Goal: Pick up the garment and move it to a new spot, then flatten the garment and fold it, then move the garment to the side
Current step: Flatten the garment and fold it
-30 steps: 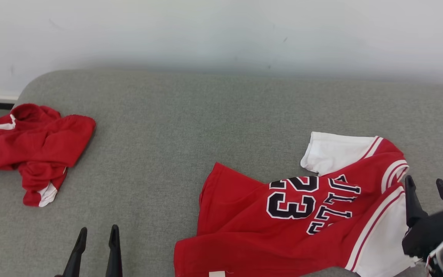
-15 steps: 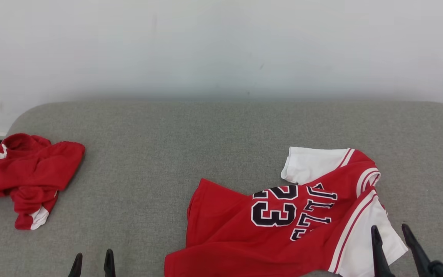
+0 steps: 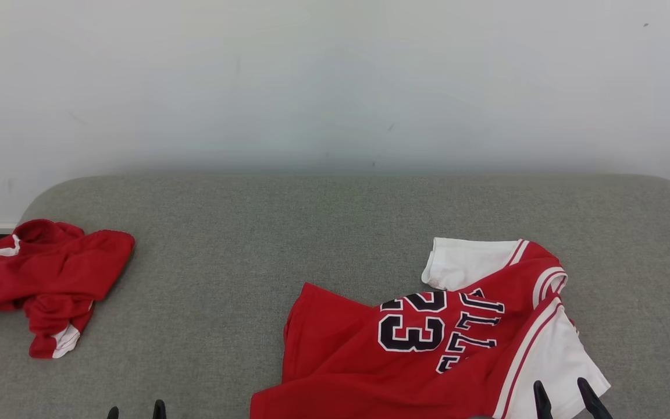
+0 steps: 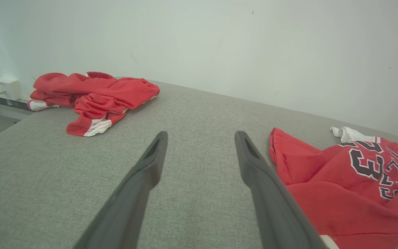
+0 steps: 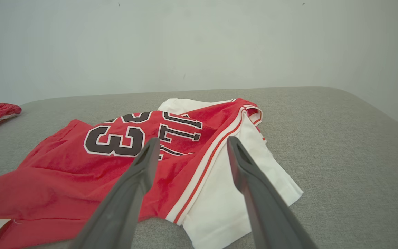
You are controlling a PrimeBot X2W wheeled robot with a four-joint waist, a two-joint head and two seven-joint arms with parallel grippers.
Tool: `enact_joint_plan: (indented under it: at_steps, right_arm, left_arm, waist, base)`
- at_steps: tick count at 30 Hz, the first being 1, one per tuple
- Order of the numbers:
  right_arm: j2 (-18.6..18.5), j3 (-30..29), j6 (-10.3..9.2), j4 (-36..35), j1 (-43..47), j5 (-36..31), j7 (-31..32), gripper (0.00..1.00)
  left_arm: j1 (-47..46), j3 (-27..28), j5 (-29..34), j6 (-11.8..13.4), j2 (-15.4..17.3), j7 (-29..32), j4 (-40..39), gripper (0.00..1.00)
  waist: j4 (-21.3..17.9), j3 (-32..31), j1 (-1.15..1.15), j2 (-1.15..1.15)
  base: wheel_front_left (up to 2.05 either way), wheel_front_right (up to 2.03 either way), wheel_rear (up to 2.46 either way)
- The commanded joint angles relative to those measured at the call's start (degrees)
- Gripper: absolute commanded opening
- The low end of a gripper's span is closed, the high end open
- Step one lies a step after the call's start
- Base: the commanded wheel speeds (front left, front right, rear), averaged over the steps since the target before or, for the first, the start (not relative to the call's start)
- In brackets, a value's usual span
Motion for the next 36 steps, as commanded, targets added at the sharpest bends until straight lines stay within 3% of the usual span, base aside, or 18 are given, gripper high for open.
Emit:
enact_joint_plan:
  at_steps: [1, 26, 30, 36]
  right_arm:
    - [0.05, 0.01, 0.05, 0.16, 0.02, 0.54, -0.39, 1.00]
    - [0.51, -1.50, 0.05, 1.00, -2.06, 1.11, -0.68, 1.00]
    - [0.88, -5.70, 0.05, 1.03, -3.15, 1.89, 4.00, 1.00]
    - [-0.37, -13.19, 0.05, 3.17, -6.50, 0.14, 17.81, 1.00]
  left_arm:
    - [0.38, 0.05, 0.50, 0.09, -0.06, -0.19, 0.16, 1.00]
    - [0.02, -1.06, 0.32, 0.09, 0.26, -0.19, -0.37, 1.00]
    - [-0.49, -3.07, -2.11, 0.09, 0.74, -0.19, 1.16, 1.00]
    - [-3.48, -10.95, -7.69, 0.09, 3.62, 4.12, 6.32, 1.00]
  waist:
    - [-0.06, 0.00, 0.01, 0.00]
    - [-0.07, 1.12, 0.01, 0.00]
    - [-0.09, 1.46, 0.01, 0.00]
    - [0.25, 2.53, 0.01, 0.00]
  base:
    - [0.00, 0.00, 0.00]
    - [0.00, 0.00, 0.00]
    - [0.00, 0.00, 0.00]
    - [0.00, 0.00, 0.00]
